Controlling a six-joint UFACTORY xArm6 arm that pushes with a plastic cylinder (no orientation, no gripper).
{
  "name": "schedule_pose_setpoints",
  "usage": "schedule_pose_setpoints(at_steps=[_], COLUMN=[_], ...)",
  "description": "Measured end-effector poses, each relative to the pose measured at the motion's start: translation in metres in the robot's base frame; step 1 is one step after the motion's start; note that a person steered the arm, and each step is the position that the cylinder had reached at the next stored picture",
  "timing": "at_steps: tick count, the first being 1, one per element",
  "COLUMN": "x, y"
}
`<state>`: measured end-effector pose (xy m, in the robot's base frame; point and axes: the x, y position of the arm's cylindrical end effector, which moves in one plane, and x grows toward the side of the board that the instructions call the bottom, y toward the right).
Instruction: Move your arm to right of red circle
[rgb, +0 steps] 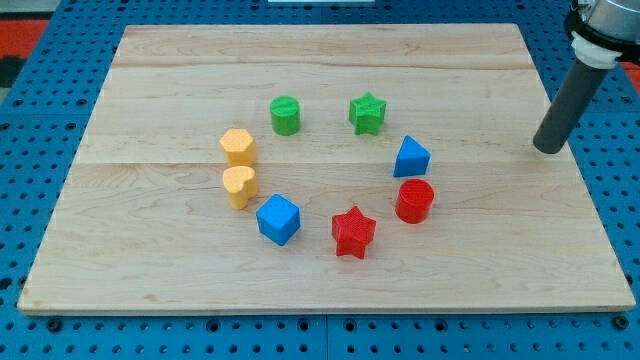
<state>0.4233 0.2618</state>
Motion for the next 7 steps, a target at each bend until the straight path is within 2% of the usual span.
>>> schedule_pose_setpoints(at_steps=[2,3,4,5,6,7], x=[0.065,0.122,0.149,0.153,0.191,0.195], y=[-0.014,-0.017,-0.049,-0.095,-0.114,-0.156])
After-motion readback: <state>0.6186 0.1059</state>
